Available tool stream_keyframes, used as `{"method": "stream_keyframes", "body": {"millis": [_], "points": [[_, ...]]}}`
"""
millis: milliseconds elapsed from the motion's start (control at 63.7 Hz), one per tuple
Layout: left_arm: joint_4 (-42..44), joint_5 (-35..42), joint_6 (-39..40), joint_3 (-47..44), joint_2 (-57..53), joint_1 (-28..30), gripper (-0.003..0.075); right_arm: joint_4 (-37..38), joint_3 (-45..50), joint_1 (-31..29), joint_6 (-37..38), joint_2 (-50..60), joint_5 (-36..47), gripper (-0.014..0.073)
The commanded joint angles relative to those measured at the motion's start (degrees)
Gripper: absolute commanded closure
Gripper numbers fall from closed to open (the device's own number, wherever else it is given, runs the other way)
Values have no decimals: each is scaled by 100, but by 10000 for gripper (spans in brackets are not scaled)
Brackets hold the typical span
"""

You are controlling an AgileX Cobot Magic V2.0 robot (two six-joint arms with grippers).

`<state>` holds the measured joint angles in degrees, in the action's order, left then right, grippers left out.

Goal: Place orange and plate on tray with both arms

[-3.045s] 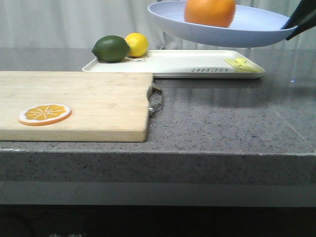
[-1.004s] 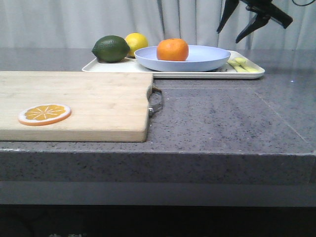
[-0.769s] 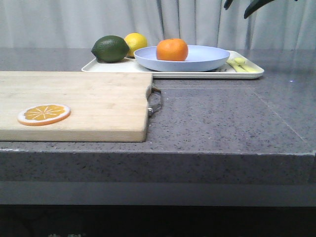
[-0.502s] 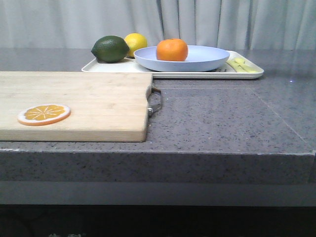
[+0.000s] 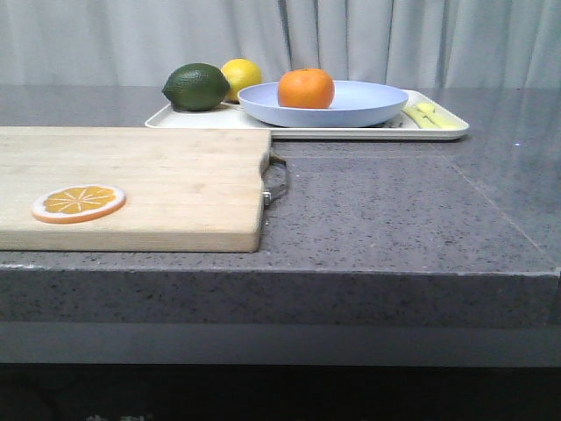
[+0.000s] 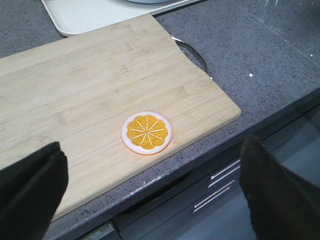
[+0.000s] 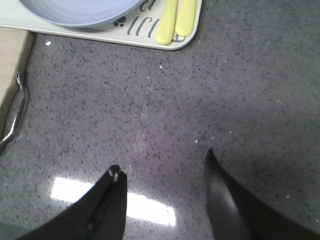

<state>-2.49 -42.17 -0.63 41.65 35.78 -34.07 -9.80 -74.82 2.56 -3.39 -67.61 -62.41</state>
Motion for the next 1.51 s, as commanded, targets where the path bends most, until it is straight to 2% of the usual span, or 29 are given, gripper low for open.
{"method": "stream_keyframes", "body": {"millis": [0,235,408,612,691,753,848,942,1036,1161,1491], "points": [[-66,393,7,165,2,16,46,44,522,18,-350,830,532,214],[-66,393,7,165,2,16,46,38,1996,18,-505,2690,686,214],[-66,393,7,165,2,16,47,38,2625,18,-505,3688,598,214],[-66,393,7,165,2,16,47,47,2856,18,-505,4087,652,214],[-66,393,7,165,2,16,69,47,2860,18,-505,4087,646,214],[-66,393,7,165,2,16,122,41,2860,18,-505,4087,646,243],[-66,393,7,165,2,16,240,28,2860,18,-505,4087,646,362],[-66,393,7,165,2,16,420,24,2860,18,-505,4087,652,529],[-66,393,7,165,2,16,583,24,2860,18,-505,4087,627,652],[-66,393,7,165,2,16,731,24,2860,18,-505,4087,627,662],[-66,465,7,119,-40,16,738,24,2860,18,-505,4087,627,662]]}}
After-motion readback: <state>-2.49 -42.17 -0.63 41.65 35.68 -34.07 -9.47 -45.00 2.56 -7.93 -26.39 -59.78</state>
